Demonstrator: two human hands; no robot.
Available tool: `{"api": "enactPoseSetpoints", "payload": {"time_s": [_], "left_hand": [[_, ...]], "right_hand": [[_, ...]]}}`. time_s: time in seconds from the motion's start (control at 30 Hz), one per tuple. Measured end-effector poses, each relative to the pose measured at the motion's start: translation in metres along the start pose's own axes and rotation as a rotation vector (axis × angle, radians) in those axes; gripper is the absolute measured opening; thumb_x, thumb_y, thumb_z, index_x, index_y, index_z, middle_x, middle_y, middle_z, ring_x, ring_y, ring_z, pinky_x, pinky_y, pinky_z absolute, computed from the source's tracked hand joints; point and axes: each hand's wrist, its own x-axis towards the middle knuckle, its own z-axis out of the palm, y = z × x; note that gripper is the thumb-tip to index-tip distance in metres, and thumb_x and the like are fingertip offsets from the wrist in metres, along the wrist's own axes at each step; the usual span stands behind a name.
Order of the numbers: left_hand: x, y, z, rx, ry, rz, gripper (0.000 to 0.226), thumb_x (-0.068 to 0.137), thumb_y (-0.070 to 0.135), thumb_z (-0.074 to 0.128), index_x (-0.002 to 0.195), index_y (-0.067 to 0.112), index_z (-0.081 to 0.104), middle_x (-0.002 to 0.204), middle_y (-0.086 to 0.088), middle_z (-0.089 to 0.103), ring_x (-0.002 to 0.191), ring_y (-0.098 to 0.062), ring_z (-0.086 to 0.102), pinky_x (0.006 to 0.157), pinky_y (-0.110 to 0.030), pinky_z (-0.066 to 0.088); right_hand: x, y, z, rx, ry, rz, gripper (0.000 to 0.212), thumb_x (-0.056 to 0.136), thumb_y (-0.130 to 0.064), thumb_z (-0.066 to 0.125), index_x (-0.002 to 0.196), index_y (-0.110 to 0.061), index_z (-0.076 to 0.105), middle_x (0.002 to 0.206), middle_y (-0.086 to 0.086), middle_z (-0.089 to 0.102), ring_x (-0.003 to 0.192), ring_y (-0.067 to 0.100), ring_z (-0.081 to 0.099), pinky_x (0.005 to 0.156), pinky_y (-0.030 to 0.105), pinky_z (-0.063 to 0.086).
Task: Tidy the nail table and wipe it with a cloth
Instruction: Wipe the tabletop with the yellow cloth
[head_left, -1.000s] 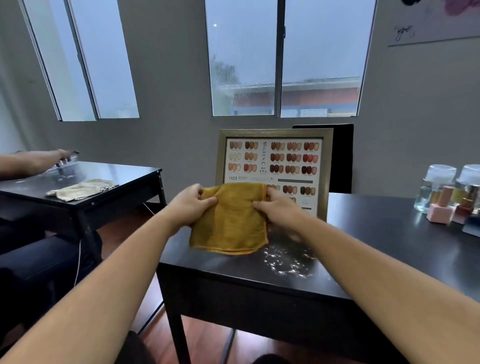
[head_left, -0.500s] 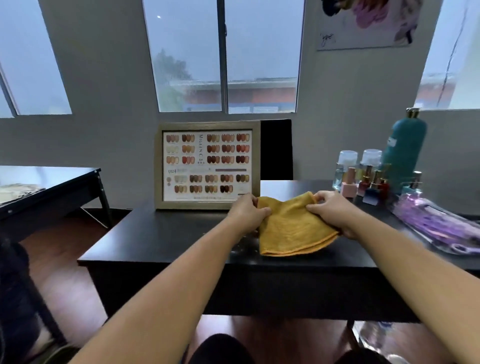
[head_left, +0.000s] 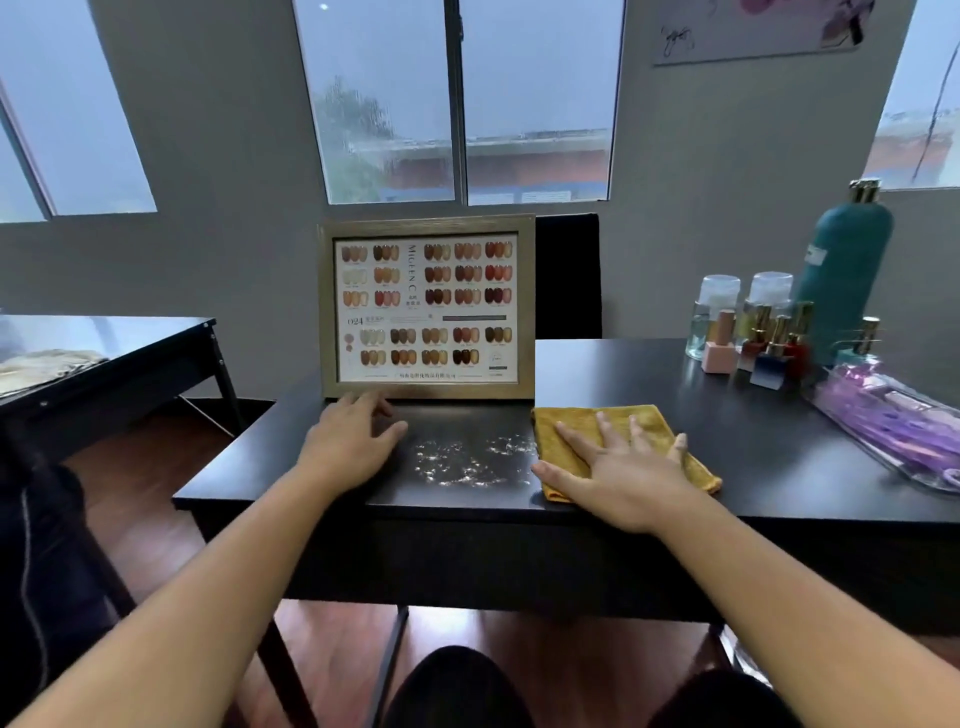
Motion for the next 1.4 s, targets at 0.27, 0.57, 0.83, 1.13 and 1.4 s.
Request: {"api": "enactPoseSetpoints", "payload": {"time_s": [0.27, 0.57, 0.83, 1.13, 1.4], "left_hand": [[0.002, -0.026, 0.007, 0.090, -0.031, -0.016, 0.030, 0.091, 0.045, 0.045, 0.113, 0.028, 0.054, 0.125, -0.001, 0.051, 0.120, -0.022, 0.046, 0.097, -0.041, 0.036], [0.003, -0.030, 0.009, 0.087, -0.009, -0.007, 0.029, 0.091, 0.047, 0.044, 0.111, 0.030, 0.054, 0.124, 0.000, 0.052, 0.119, -0.021, 0.047, 0.096, -0.040, 0.036], [0.001, -0.028, 0.008, 0.058, -0.005, -0.011, 0.031, 0.089, 0.049, 0.046, 0.111, 0.030, 0.054, 0.124, 0.004, 0.052, 0.118, -0.018, 0.048, 0.096, -0.039, 0.039], [0.001, -0.027, 0.009, 0.071, -0.002, -0.020, 0.030, 0.091, 0.045, 0.044, 0.114, 0.029, 0.053, 0.127, 0.002, 0.051, 0.121, -0.019, 0.047, 0.096, -0.039, 0.036], [0.001, -0.026, 0.008, 0.073, -0.015, -0.016, 0.029, 0.093, 0.041, 0.041, 0.116, 0.027, 0.053, 0.129, 0.001, 0.052, 0.121, -0.019, 0.047, 0.096, -0.039, 0.037]], "right_hand": [[0.009, -0.017, 0.006, 0.028, 0.062, 0.005, 0.066, 0.095, -0.055, 0.017, 0.152, -0.025, 0.001, 0.160, 0.014, -0.006, 0.147, 0.035, -0.006, 0.118, 0.047, -0.004], [0.014, -0.085, 0.018, 0.078, 0.077, -0.132, 0.058, 0.096, -0.040, 0.019, 0.151, -0.023, 0.009, 0.159, 0.017, 0.000, 0.146, 0.039, 0.000, 0.117, 0.050, -0.002], [0.004, -0.051, 0.011, 0.112, 0.140, -0.155, 0.055, 0.097, -0.032, 0.024, 0.150, -0.017, 0.022, 0.160, 0.009, 0.011, 0.148, 0.025, 0.008, 0.119, 0.042, 0.007], [0.013, -0.076, 0.008, 0.188, 0.136, -0.009, 0.060, 0.097, -0.033, 0.025, 0.149, -0.005, 0.017, 0.158, 0.020, 0.012, 0.146, 0.033, 0.009, 0.118, 0.046, 0.006], [0.015, -0.121, 0.013, 0.265, 0.152, -0.190, 0.036, 0.092, -0.018, 0.037, 0.122, -0.002, 0.051, 0.126, 0.021, 0.052, 0.120, 0.036, 0.046, 0.106, 0.044, 0.035]]}}
